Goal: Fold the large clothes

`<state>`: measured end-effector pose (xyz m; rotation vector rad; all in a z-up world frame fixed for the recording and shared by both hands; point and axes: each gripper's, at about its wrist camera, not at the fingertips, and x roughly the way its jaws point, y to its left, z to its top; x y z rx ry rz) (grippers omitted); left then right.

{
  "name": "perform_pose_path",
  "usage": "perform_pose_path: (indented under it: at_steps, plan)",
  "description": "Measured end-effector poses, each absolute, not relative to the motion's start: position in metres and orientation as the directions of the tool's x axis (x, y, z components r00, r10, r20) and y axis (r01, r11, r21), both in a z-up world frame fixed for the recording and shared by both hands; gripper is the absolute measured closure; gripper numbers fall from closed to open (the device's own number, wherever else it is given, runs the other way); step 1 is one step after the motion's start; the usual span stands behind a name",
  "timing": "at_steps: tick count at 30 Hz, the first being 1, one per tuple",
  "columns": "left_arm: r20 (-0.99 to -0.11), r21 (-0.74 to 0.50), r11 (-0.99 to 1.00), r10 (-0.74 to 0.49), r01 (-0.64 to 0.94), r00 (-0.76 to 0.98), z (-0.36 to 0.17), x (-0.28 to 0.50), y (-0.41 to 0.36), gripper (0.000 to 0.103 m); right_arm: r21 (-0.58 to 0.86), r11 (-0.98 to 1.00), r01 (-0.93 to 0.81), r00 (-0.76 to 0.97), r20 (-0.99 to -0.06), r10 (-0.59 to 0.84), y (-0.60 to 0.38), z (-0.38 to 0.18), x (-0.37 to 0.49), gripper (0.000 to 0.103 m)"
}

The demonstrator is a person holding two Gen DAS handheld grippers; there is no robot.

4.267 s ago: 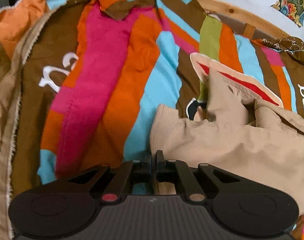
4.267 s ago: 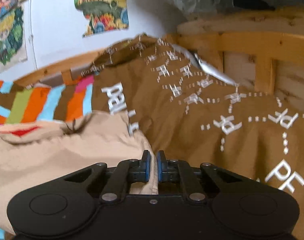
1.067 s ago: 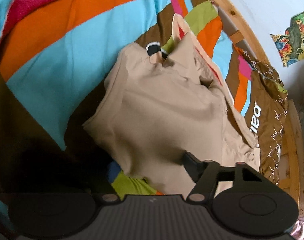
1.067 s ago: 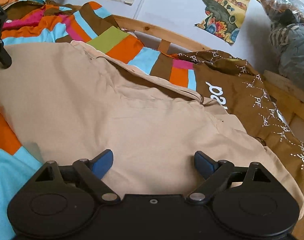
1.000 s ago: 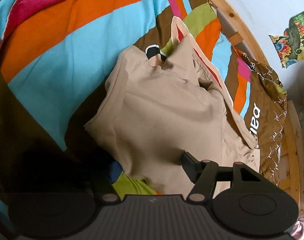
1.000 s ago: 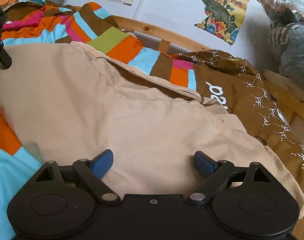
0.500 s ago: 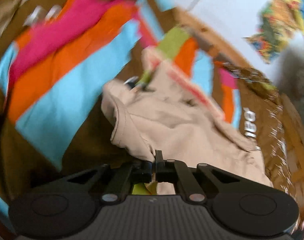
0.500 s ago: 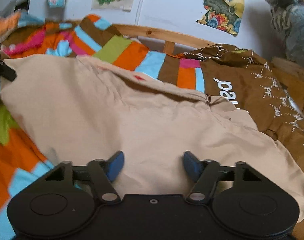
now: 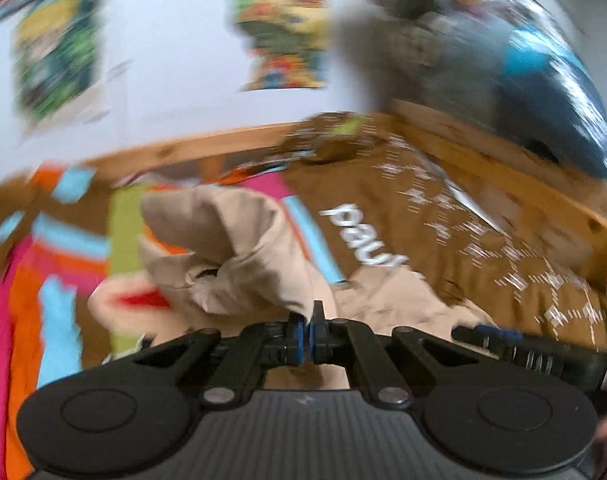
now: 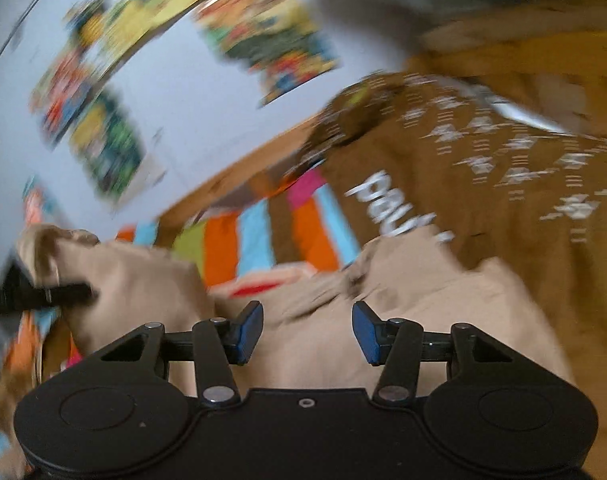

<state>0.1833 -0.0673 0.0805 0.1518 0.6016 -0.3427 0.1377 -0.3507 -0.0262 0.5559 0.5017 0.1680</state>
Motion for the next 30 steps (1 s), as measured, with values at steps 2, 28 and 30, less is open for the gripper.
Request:
perform_pose_path:
  at_steps: [2,28,30]
  plan:
    - [-0.602,0.102,0.898,-0.288,0.429,0.745,0.080,0.185,-0.106,0.103,0.568,0.822,0.038,0.879,-0.410,0.243,-0.379,-0.023,0.135,0.050]
    - [-0.723,0.326,0.574,-0.360,0.751,0.589,-0.068,0.126,-0.265,0.103,0.446,0.891,0.081,0.836,-0.517,0.183,-0.437,-0.058,0.148,0.093]
    - [-0.734,0.317,0.568,-0.360,0.759,0.576,-0.078,0.132,-0.273,0.103,0.350,0.936,0.041,0.837,-0.524,0.159,-0.430,-0.065,0.159,0.094]
